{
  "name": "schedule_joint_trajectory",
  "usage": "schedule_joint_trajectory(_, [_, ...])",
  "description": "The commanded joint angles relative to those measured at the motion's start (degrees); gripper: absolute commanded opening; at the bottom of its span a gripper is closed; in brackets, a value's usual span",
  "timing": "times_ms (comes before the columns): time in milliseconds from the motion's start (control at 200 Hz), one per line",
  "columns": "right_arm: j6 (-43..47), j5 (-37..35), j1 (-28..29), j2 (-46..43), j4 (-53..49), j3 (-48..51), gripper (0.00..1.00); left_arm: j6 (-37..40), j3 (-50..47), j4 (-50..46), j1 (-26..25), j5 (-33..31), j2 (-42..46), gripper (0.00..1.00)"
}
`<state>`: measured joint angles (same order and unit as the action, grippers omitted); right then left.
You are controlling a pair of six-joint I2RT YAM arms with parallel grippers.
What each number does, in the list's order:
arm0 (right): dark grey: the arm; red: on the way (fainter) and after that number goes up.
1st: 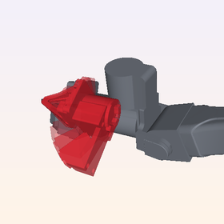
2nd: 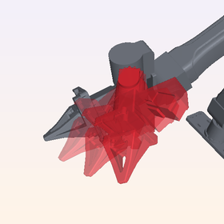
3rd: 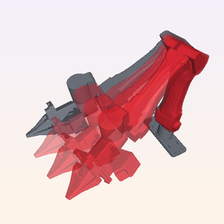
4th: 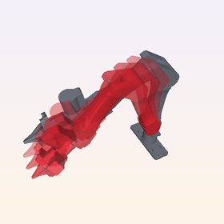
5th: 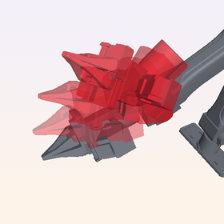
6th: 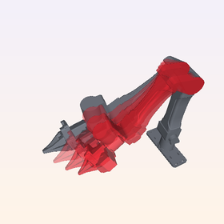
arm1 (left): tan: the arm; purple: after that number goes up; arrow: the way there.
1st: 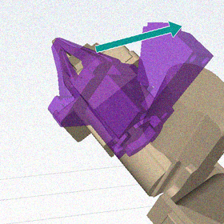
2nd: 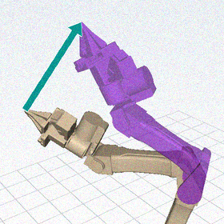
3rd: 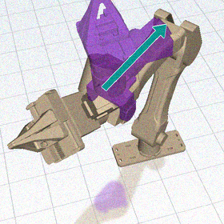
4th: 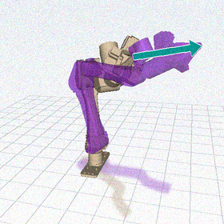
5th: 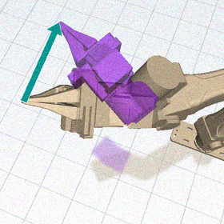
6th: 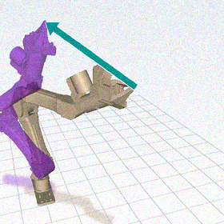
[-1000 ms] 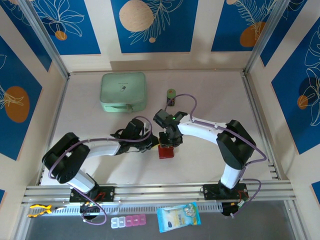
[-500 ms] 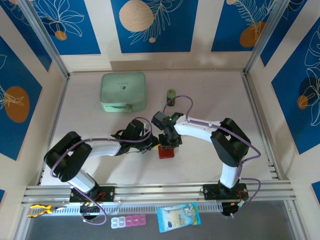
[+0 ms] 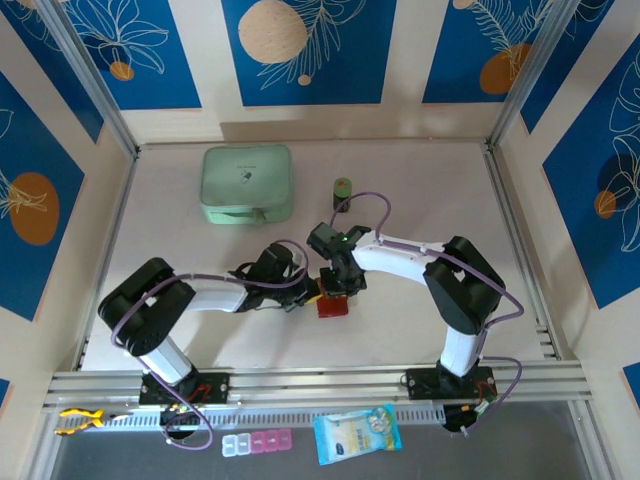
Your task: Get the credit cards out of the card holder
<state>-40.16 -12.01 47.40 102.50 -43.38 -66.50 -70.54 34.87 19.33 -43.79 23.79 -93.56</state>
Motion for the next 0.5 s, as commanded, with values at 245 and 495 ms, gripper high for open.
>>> schedule_joint_trajectory(245, [-0.83,1.81,-0.89,-1.11,1.79,3.43,0.18,-0.03,-0.5,-1.71,-0.7,-0.76,-1.99,0.0])
schedule_joint_trajectory(495, [-0.71,1.46,-1.62,-2.99,1.63,4.32,0.1,0.13,-1.16,-2.77,-0.61,-1.33,-2.23,0.0])
